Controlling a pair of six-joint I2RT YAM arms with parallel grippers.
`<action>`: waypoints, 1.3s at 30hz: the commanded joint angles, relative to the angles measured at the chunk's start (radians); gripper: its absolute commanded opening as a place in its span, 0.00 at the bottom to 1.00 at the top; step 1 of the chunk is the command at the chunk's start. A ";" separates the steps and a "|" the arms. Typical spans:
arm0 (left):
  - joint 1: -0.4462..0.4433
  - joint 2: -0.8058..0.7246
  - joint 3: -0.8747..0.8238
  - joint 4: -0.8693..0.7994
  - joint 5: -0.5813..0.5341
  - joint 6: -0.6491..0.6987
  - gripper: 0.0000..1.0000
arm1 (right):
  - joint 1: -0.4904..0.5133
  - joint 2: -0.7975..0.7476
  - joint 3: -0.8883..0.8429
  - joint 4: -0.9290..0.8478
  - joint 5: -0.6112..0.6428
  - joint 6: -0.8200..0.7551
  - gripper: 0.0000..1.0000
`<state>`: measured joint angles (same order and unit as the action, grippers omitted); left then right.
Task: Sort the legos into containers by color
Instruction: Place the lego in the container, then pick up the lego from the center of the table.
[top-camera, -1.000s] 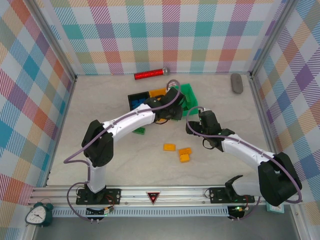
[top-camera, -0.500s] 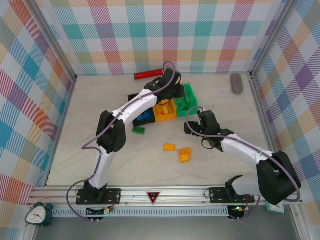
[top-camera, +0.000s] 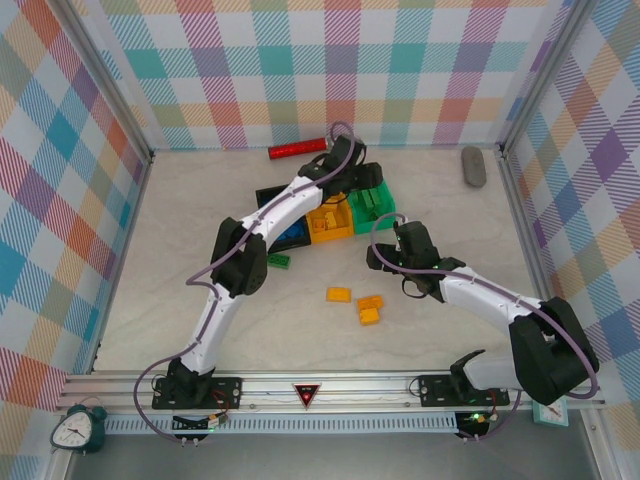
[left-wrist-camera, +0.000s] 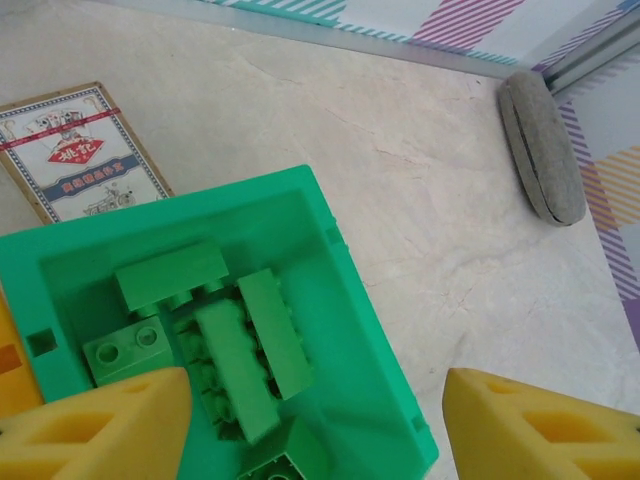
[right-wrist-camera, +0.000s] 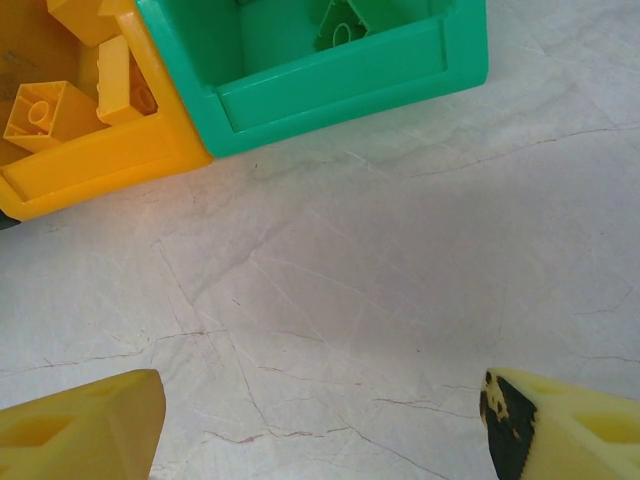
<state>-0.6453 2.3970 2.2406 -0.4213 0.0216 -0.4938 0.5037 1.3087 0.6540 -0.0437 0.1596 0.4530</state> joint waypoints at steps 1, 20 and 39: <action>-0.001 -0.144 -0.175 0.092 0.032 0.011 0.67 | -0.004 0.016 0.008 0.022 -0.015 0.010 0.82; -0.013 -0.797 -1.144 0.306 -0.150 -0.098 0.66 | -0.005 0.090 0.037 0.033 -0.032 0.013 0.82; -0.010 -0.973 -1.358 -0.043 -0.351 -0.306 0.62 | -0.004 0.139 0.063 0.037 -0.080 0.026 0.82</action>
<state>-0.6529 1.4422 0.8875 -0.3405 -0.2760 -0.7132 0.5030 1.4441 0.6971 -0.0299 0.0990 0.4644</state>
